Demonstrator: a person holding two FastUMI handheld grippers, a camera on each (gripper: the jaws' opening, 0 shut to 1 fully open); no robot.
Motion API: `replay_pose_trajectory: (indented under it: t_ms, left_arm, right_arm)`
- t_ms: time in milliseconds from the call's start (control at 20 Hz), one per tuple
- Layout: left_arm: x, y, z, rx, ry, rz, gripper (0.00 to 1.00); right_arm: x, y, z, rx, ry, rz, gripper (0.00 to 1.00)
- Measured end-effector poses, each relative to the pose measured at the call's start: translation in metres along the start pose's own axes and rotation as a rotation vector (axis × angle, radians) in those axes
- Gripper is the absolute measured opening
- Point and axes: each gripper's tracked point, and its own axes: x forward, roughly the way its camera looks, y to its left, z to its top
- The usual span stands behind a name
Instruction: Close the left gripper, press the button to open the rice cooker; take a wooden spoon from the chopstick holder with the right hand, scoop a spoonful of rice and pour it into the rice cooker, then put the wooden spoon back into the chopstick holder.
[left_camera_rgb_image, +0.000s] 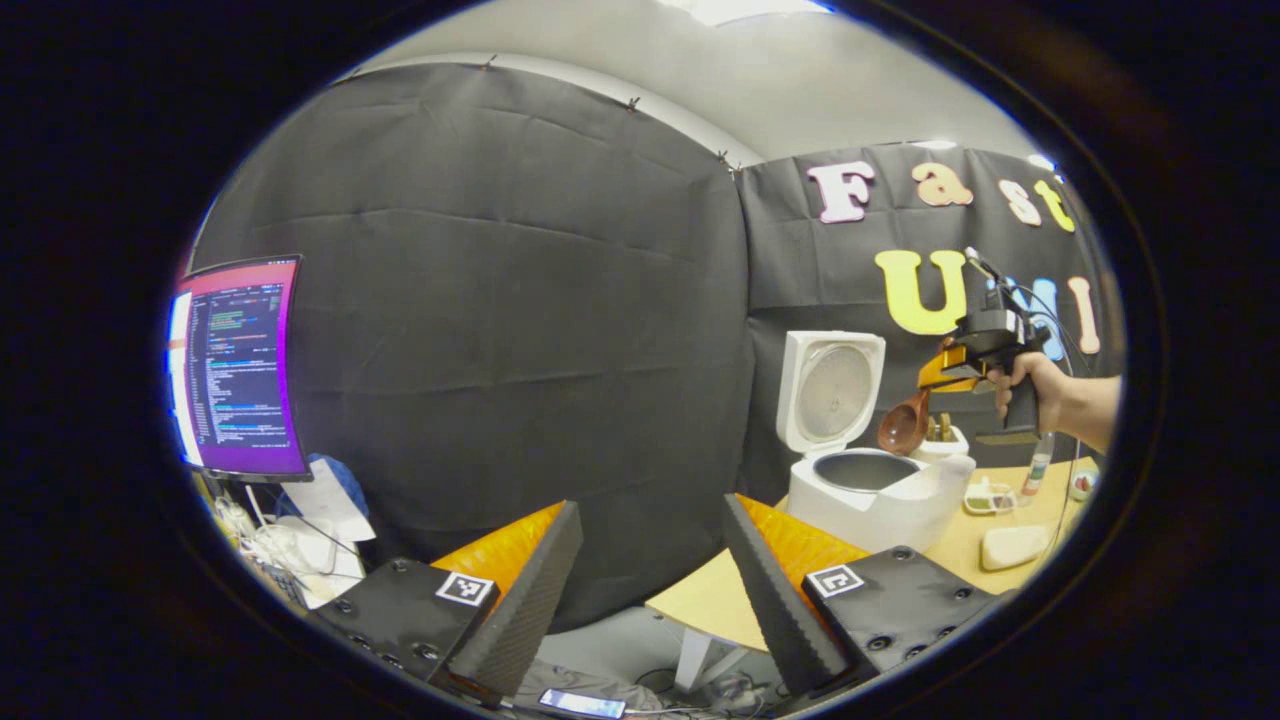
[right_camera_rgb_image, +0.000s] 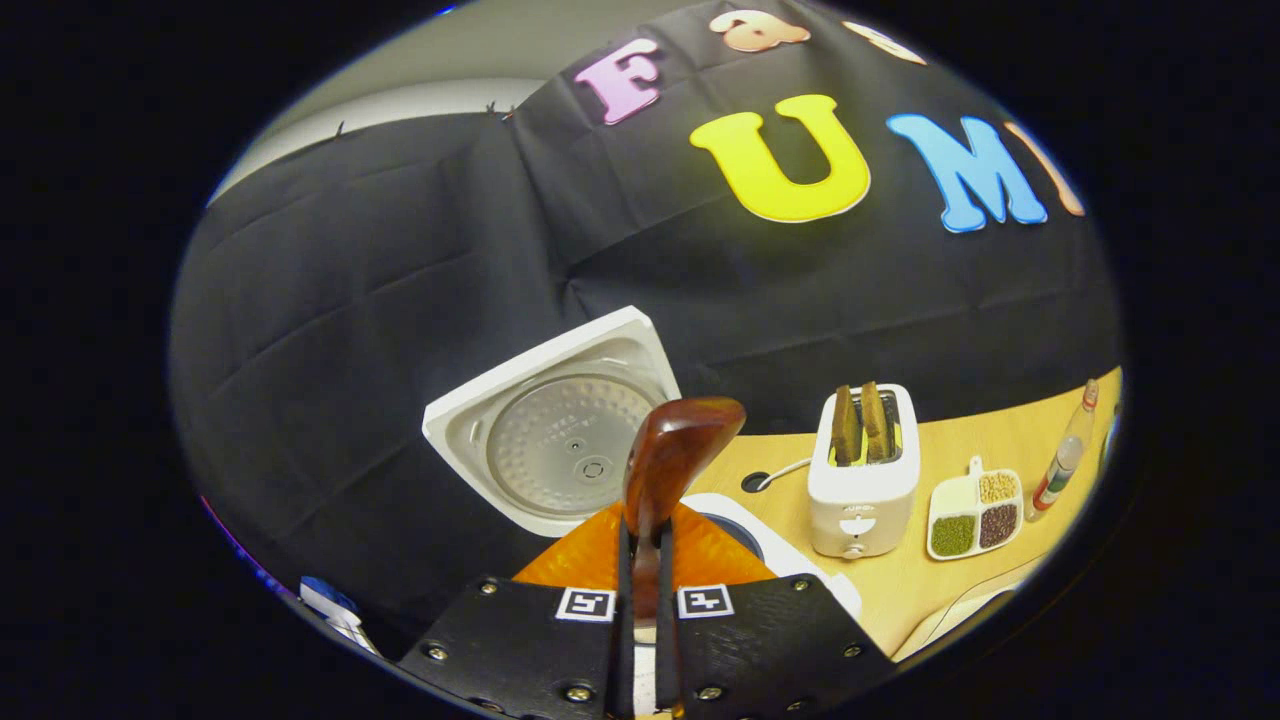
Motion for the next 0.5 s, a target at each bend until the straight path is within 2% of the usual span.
replay_pose_trajectory:
  t_ms: [200,450,500]
  left_arm:
    - [0.014,-0.023,0.022,0.007,-0.013,-0.041,0.98]
    - [0.031,-0.067,0.048,0.015,-0.055,-0.118,1.00]
    - [0.029,-0.077,0.051,0.010,-0.061,-0.136,0.98]
  right_arm:
    - [-0.026,-0.031,0.012,0.079,0.001,-0.028,0.08]
    - [-0.070,-0.084,0.038,0.125,-0.074,-0.094,0.08]
    - [-0.078,-0.094,0.042,0.137,-0.085,-0.107,0.08]
